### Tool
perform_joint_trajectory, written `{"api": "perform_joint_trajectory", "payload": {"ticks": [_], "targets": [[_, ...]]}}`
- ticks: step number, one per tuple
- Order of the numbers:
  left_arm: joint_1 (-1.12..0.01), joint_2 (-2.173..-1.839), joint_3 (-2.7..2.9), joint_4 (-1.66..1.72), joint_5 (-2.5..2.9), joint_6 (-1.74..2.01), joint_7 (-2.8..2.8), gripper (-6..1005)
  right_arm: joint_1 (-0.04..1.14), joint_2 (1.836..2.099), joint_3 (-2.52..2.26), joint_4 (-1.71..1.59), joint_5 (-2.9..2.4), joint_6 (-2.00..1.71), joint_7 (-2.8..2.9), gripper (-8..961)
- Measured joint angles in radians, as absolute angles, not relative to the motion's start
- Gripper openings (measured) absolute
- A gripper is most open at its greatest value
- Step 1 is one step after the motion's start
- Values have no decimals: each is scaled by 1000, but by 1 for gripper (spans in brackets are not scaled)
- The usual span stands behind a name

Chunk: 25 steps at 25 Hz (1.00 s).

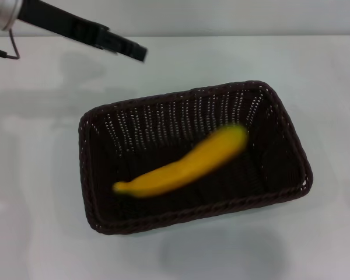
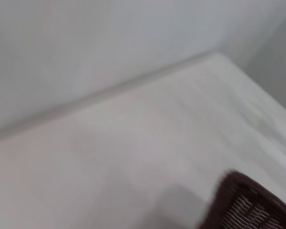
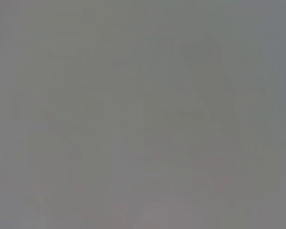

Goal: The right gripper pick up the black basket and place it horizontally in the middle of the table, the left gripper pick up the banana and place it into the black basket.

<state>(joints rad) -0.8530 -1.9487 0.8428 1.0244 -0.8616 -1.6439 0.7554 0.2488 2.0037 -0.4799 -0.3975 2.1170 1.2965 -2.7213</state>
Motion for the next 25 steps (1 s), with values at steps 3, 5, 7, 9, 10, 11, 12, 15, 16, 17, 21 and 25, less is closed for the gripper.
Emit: {"api": "perform_joint_trajectory", "payload": {"ticks": [3, 5, 7, 9, 10, 11, 12, 15, 16, 17, 21, 25], "targets": [[-740, -1985, 842, 1104, -951, -1545, 891, 830, 238, 2001, -480, -447, 2084, 1284, -2636, 872], [-657, -2013, 841, 1144, -1036, -1461, 997, 829, 238, 1994, -480, -479, 2051, 1252, -2589, 872], [-575, -2047, 839, 1163, -1133, -1360, 1102, 828, 245, 1978, -480, -509, 1998, 1211, -2523, 872], [-501, -2071, 842, 1165, -1239, -1278, 1216, 828, 253, 1964, -480, -534, 1940, 1179, -2438, 872], [-466, -2079, 845, 1157, -1291, -1247, 1273, 827, 257, 1956, -480, -544, 1917, 1169, -2392, 872], [-427, -2083, 854, 1140, -1360, -1218, 1339, 827, 259, 1950, -480, -549, 1902, 1165, -2353, 872], [-392, -2084, 862, 1113, -1439, -1194, 1412, 827, 261, 1944, -480, -551, 1893, 1164, -2317, 872], [-315, -2083, 872, 997, -1662, -1167, 1623, 827, 260, 1932, -481, -556, 1876, 1174, -2238, 872], [-269, -2082, 869, 909, -1816, -1180, 1776, 827, 258, 1930, -481, -558, 1871, 1178, -2221, 872], [-269, -2082, 869, 909, -1816, -1180, 1776, 827, 255, 1929, -481, -561, 1866, 1186, -2202, 872], [-175, -2081, 867, 738, -2093, -1273, 2142, 827, 242, 1943, -468, -562, 1871, 1219, -2191, 872], [-139, -2080, 867, 613, -2245, -1336, 2338, 827, 234, 1981, -447, -564, 1888, 1243, -2217, 872]]}}
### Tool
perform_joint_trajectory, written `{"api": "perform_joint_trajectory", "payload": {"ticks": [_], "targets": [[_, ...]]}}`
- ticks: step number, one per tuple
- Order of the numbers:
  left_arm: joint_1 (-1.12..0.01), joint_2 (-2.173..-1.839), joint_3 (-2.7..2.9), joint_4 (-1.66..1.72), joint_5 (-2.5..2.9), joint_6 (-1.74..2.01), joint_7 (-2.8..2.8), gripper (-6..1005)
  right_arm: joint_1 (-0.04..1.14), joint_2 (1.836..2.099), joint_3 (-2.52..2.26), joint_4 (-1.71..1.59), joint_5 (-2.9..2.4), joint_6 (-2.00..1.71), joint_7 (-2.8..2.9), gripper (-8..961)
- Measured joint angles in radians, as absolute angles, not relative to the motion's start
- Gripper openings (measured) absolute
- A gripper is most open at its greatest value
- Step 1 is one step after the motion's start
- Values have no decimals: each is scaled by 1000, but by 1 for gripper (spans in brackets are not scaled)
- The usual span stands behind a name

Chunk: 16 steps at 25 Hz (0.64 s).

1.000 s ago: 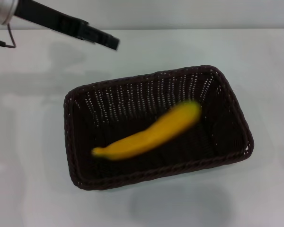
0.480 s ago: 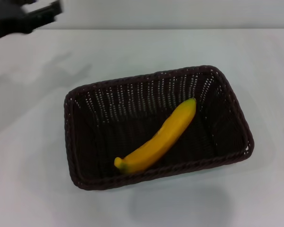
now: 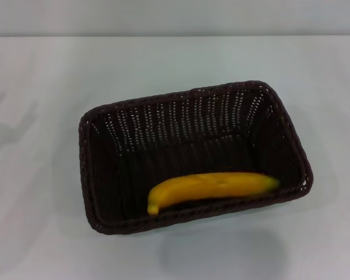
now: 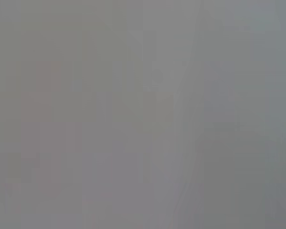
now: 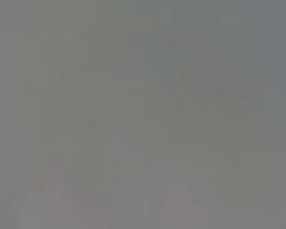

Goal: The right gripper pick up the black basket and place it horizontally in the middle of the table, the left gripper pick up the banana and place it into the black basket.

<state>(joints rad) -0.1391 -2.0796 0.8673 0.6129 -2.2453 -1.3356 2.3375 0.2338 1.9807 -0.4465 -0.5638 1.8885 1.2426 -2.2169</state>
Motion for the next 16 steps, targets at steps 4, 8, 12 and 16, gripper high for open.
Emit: {"api": "perform_joint_trajectory", "payload": {"ticks": [4, 8, 12, 16], "targets": [[-141, -2079, 868, 495, -2355, -1350, 2514, 827, 246, 2002, -433, -493, 1900, 1280, -2333, 872], [-150, -2082, 868, 425, -2435, -1353, 2592, 827, 270, 2003, -430, -373, 1969, 1287, -2456, 872], [-154, -2083, 868, 377, -2505, -1375, 2608, 827, 293, 2006, -430, -259, 2086, 1305, -2598, 872], [-171, -2079, 866, 353, -2545, -1362, 2642, 827, 300, 2007, -428, -214, 2130, 1347, -2663, 872]]}}
